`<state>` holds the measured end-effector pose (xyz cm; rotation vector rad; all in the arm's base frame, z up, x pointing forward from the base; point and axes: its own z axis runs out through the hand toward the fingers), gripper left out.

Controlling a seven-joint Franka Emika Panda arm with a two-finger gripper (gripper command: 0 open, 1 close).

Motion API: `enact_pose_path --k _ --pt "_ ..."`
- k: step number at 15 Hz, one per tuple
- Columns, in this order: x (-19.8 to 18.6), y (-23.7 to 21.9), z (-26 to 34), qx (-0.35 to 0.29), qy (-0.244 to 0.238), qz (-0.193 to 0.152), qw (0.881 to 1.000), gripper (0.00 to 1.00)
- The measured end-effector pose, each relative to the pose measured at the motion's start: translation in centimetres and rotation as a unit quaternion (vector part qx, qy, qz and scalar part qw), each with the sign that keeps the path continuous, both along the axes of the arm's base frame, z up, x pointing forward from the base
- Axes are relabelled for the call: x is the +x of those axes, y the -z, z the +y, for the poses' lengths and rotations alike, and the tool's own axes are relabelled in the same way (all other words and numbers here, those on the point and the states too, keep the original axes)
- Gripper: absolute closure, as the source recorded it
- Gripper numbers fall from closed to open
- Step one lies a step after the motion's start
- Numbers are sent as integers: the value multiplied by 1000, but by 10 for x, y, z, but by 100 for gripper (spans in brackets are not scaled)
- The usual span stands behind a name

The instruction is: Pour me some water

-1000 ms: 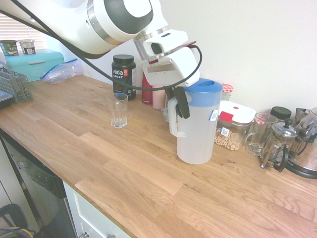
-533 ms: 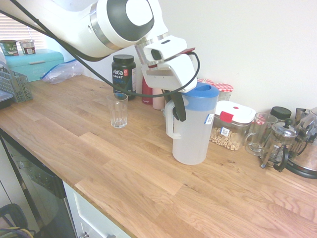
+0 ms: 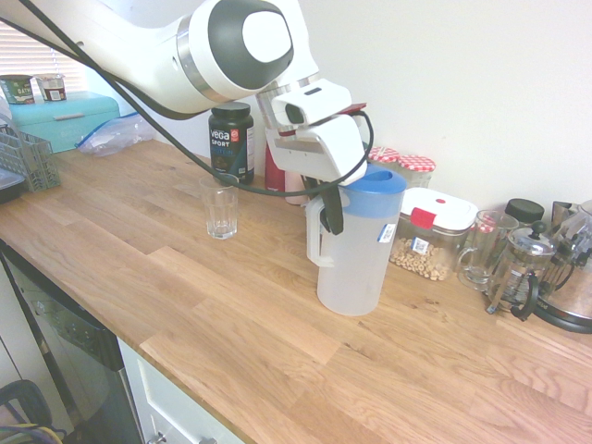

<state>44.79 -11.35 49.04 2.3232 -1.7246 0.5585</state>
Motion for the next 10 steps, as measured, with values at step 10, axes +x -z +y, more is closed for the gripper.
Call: enact_pose_path --k 10 --pt "-39 -53 17 85 -61 18 994 0"
